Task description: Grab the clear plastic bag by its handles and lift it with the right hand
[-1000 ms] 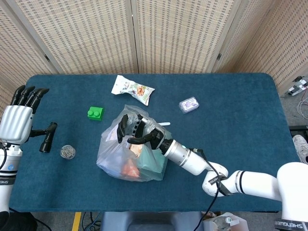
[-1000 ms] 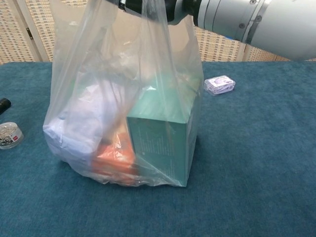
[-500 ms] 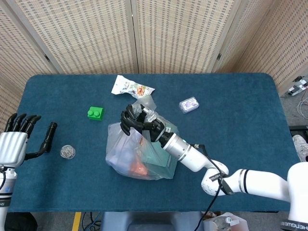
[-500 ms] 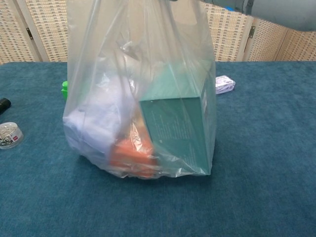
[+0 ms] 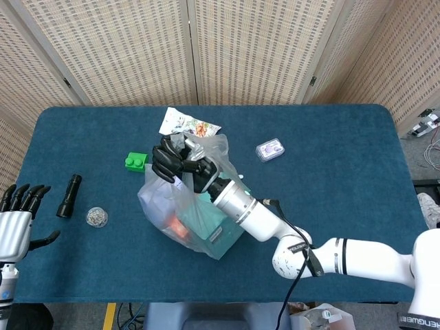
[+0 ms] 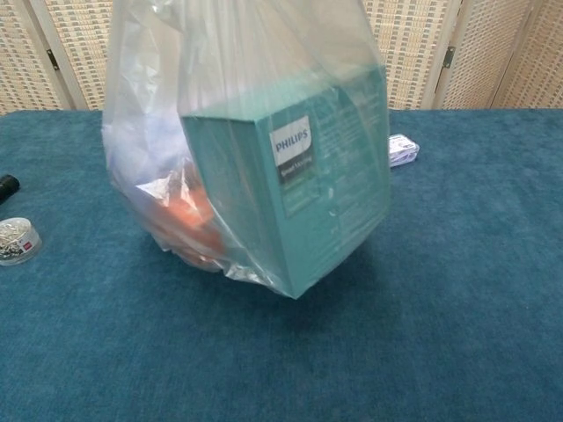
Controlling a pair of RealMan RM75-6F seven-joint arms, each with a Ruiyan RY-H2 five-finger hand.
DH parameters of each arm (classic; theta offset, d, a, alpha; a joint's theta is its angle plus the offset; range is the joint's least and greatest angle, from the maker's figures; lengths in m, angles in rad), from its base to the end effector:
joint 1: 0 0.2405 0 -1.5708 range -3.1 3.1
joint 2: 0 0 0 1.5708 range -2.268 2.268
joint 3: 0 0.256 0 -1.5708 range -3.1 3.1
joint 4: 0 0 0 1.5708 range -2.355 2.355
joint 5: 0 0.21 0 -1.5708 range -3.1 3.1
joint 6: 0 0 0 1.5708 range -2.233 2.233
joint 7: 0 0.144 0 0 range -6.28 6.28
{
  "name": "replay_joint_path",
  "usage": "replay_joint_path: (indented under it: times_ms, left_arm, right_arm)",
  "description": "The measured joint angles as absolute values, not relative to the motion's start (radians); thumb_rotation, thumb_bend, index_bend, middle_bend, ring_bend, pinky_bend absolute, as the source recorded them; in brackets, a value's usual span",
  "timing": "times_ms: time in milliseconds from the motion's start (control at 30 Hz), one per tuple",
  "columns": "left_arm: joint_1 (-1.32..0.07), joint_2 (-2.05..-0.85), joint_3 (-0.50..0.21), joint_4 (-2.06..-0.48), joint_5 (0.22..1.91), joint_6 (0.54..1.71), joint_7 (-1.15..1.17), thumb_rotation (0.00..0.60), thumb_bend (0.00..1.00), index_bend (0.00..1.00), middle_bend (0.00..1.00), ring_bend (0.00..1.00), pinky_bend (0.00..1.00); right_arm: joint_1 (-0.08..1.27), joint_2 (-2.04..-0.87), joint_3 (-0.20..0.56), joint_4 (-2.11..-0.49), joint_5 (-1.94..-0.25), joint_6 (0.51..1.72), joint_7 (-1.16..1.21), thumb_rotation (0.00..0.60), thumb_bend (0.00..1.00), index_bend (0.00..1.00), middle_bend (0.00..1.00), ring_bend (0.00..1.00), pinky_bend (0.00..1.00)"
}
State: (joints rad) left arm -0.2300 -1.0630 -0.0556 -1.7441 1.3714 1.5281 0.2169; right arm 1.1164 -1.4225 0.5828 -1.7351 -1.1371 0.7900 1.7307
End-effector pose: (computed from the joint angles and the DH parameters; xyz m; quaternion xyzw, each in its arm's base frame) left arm -0.2744 0.2213 0.1773 -0.6007 -0.3209 -0.3795 0.6262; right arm 0.1039 -0.3579 0.0681 -0.1961 0.7614 -0.4959 0.3687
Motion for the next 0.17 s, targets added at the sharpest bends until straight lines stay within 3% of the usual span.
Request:
replay_joint_path:
  times_ms: [167]
  left_arm:
    - [-0.217,-1.058,-0.057,-1.754,1.374,1.522,0.215,0.600,0.00,0.15,0.14,0.08,0.00]
  right_arm:
    - [1.142,-1.432,0.651,-1.748,-1.098,0.758,1.677,0.600,0.37,0.88,0.84,0.83,0.89]
